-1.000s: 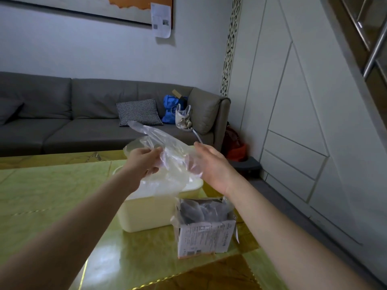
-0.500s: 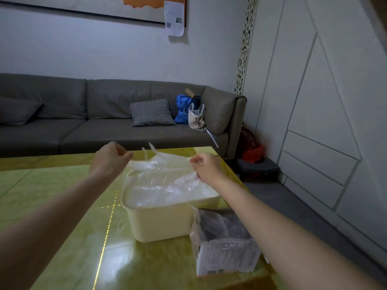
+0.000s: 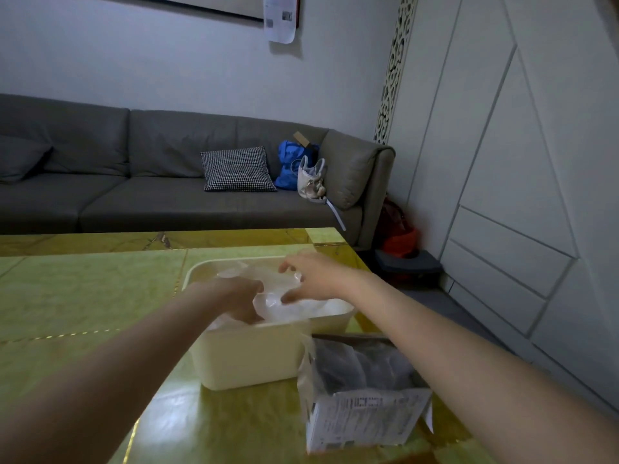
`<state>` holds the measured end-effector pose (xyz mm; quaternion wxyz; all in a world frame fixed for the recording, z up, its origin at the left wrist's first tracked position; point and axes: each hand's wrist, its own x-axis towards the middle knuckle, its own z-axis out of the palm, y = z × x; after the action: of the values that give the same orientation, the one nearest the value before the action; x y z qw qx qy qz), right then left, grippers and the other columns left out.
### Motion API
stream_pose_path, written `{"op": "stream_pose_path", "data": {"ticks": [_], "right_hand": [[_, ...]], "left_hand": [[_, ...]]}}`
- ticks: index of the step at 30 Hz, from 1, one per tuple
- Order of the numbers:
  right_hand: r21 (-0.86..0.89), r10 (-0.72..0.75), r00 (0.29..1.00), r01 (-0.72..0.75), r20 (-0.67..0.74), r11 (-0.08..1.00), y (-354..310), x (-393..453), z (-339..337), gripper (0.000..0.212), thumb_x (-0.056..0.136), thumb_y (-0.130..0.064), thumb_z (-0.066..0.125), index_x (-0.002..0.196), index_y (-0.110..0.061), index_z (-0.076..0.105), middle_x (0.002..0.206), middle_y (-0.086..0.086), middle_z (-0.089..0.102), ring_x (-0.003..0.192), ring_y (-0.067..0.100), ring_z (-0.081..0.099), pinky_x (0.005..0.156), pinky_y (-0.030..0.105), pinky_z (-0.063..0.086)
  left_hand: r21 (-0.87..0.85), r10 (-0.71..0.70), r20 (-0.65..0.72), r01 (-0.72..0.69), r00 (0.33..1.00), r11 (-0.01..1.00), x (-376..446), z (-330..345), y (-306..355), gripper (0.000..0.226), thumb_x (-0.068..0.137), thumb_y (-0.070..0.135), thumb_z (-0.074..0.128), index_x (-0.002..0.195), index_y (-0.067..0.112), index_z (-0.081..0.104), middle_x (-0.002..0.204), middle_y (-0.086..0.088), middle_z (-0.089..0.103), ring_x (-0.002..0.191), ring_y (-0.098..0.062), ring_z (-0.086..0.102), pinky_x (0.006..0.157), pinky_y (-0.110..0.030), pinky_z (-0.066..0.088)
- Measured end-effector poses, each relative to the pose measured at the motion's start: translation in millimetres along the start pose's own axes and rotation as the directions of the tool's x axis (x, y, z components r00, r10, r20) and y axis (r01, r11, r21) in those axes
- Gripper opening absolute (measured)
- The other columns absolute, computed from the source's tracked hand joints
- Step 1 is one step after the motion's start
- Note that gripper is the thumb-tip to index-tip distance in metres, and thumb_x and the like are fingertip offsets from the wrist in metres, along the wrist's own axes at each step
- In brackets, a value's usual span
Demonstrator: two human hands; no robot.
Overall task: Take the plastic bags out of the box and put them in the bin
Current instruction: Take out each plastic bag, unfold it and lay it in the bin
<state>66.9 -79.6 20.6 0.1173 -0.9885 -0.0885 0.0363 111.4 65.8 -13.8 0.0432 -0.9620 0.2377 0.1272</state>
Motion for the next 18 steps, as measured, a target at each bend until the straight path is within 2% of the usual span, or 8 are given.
{"op": "stream_pose_path", "data": {"ticks": [1, 3, 5, 7, 11, 14, 16, 18], "right_hand": [[-0.020, 0.023, 0.992, -0.020, 0.126, 1.000, -0.3, 5.2, 5.7, 0.065, 0.085, -0.029, 0.068, 0.141, -0.020, 0.038, 0.145, 0.005, 0.036, 0.129, 0.026, 0.040, 0.100, 0.035, 0.038], [-0.111, 0.107, 0.955, -0.079, 0.278, 0.991, 4.4, 15.8, 17.8, 0.067, 0.088, -0.021, 0.064, 0.146, -0.023, 0.030, 0.148, 0.007, 0.035, 0.129, 0.029, 0.041, 0.103, 0.040, 0.040], [-0.146, 0.177, 0.926, -0.135, 0.333, 0.980, 8.8, 21.1, 25.9, 0.061, 0.091, -0.012, 0.055, 0.145, -0.023, 0.030, 0.147, 0.008, 0.035, 0.126, 0.030, 0.042, 0.103, 0.043, 0.041], [-0.135, 0.194, 0.917, -0.155, 0.347, 0.979, 11.5, 20.0, 27.6, 0.057, 0.091, -0.008, 0.051, 0.144, -0.019, 0.033, 0.145, 0.009, 0.036, 0.123, 0.029, 0.044, 0.102, 0.041, 0.041], [-0.113, 0.165, 0.939, -0.137, 0.302, 0.984, 13.2, 6.0, 17.3, 0.056, 0.093, -0.018, 0.056, 0.144, -0.015, 0.035, 0.144, 0.007, 0.039, 0.126, 0.028, 0.043, 0.100, 0.036, 0.039], [0.043, 0.130, 0.975, -0.140, 0.181, 0.989, 11.2, -13.7, -7.9, 0.056, 0.089, -0.031, 0.064, 0.138, -0.014, 0.044, 0.139, 0.005, 0.045, 0.123, 0.023, 0.047, 0.092, 0.028, 0.038], [0.142, 0.115, 0.993, -0.117, 0.023, 0.983, 9.3, -31.7, -28.0, 0.037, 0.090, -0.032, 0.063, 0.118, -0.009, 0.061, 0.121, 0.008, 0.061, 0.101, 0.019, 0.058, 0.078, 0.026, 0.044], [0.196, 0.116, 0.993, -0.112, -0.012, 0.974, 8.3, -52.7, -41.3, 0.027, 0.092, -0.032, 0.059, 0.091, -0.007, 0.070, 0.095, 0.008, 0.071, 0.074, 0.013, 0.061, 0.066, 0.024, 0.049]], "left_hand": [[-0.007, -0.002, 0.005, 0.002, 1.000, 1.000, 1.8, 1.3, 0.1, 0.064, 0.089, 0.035, 0.056, 0.143, 0.015, 0.028, 0.141, -0.005, 0.041, 0.126, -0.024, 0.044, 0.103, -0.030, 0.038], [-0.030, -0.011, 0.018, 0.012, 1.000, 0.999, 6.2, 4.8, -3.4, 0.064, 0.090, 0.032, 0.056, 0.144, 0.016, 0.026, 0.144, -0.005, 0.038, 0.127, -0.024, 0.042, 0.105, -0.031, 0.036], [-0.069, -0.024, 0.035, 0.026, 0.999, 0.997, 9.5, 7.5, -11.8, 0.061, 0.091, 0.025, 0.055, 0.144, 0.017, 0.027, 0.143, -0.005, 0.038, 0.127, -0.024, 0.043, 0.104, -0.030, 0.038], [-0.109, -0.058, 0.066, 0.065, 0.996, 0.992, 11.1, 9.6, -20.2, 0.061, 0.089, 0.027, 0.058, 0.143, 0.018, 0.030, 0.140, -0.004, 0.041, 0.122, -0.022, 0.046, 0.099, -0.029, 0.040], [-0.085, -0.089, 0.066, 0.094, 0.994, 0.992, -2.7, 0.5, -25.7, 0.062, 0.085, 0.040, 0.061, 0.138, 0.017, 0.038, 0.136, -0.003, 0.047, 0.119, -0.021, 0.050, 0.096, -0.027, 0.040], [-0.156, -0.073, -0.016, 0.070, 0.997, 0.985, -19.9, -16.4, -28.0, 0.057, 0.085, 0.038, 0.062, 0.134, 0.016, 0.044, 0.134, -0.004, 0.048, 0.120, -0.022, 0.049, 0.096, -0.028, 0.039], [-0.164, -0.054, -0.161, 0.027, 0.985, 0.986, -32.2, -29.2, -25.6, 0.045, 0.088, 0.032, 0.060, 0.128, 0.014, 0.050, 0.131, -0.005, 0.052, 0.117, -0.022, 0.051, 0.096, -0.030, 0.041], [-0.205, -0.015, -0.327, -0.056, 0.945, 0.977, -43.9, -38.0, -16.5, 0.032, 0.090, 0.023, 0.057, 0.120, 0.012, 0.057, 0.123, -0.007, 0.058, 0.109, -0.021, 0.055, 0.093, -0.031, 0.046]]}}
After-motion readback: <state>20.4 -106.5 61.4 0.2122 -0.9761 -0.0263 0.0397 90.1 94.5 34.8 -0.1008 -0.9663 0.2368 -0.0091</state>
